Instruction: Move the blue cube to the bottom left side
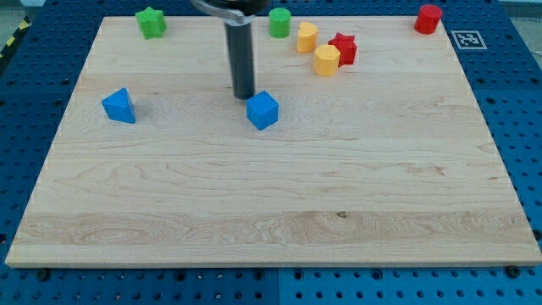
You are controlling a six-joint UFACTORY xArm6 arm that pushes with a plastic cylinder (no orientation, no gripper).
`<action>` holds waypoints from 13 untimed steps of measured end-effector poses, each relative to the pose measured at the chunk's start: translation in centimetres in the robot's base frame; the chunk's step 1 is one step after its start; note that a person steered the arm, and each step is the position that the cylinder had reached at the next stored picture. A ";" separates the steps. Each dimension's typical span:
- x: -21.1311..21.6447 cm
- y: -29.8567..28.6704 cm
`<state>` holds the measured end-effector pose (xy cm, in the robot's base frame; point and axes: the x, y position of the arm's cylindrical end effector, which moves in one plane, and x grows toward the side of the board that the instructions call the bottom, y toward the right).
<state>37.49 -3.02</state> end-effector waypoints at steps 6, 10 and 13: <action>4.5 1.4; 4.3 -6.0; 4.3 -11.1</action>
<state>41.81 -14.14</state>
